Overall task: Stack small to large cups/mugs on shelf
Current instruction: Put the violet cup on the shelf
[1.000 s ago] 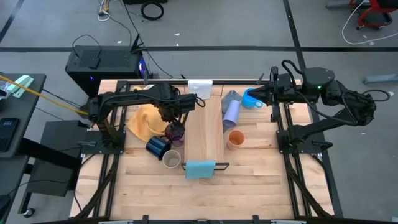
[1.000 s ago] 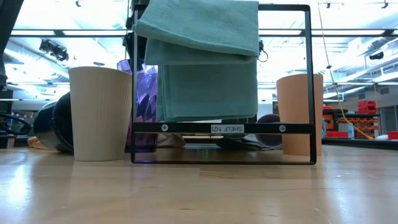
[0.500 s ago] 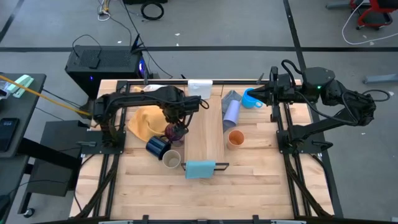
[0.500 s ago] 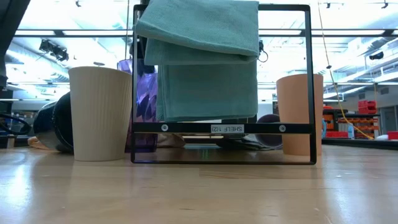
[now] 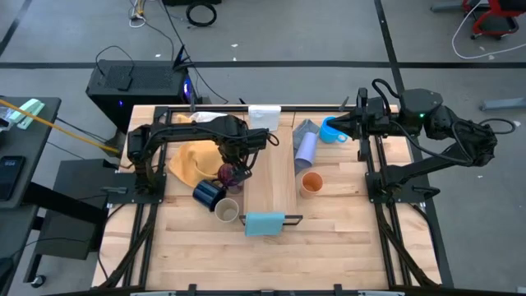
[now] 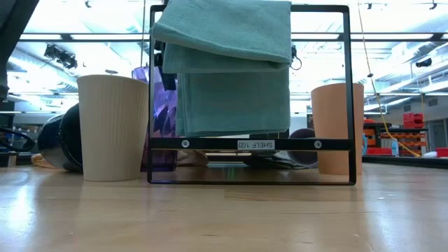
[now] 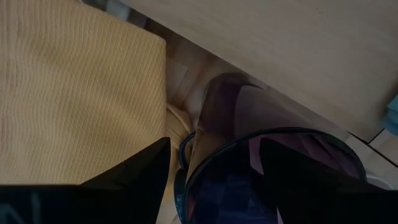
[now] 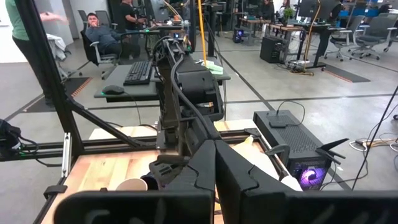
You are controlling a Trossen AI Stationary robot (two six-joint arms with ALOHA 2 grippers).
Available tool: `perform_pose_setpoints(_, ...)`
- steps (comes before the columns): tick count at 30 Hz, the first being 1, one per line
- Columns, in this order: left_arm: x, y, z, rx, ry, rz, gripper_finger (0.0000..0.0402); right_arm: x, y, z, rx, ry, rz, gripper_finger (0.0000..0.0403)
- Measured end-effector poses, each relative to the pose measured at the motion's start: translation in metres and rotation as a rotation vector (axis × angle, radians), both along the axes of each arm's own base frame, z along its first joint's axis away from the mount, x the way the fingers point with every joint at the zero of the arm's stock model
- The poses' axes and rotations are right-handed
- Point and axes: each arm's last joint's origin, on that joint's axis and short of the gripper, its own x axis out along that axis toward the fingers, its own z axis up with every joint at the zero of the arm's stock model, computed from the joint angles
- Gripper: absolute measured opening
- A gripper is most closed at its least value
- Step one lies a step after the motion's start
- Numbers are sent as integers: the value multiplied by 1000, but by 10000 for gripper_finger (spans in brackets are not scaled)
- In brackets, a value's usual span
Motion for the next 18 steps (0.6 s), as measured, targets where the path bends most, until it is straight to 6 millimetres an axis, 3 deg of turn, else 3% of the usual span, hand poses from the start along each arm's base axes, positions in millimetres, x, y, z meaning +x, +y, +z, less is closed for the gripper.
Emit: perform_pose_setpoints(18,2,1,-3,0,2,-1,228,0,0,0,0,1,0,9)
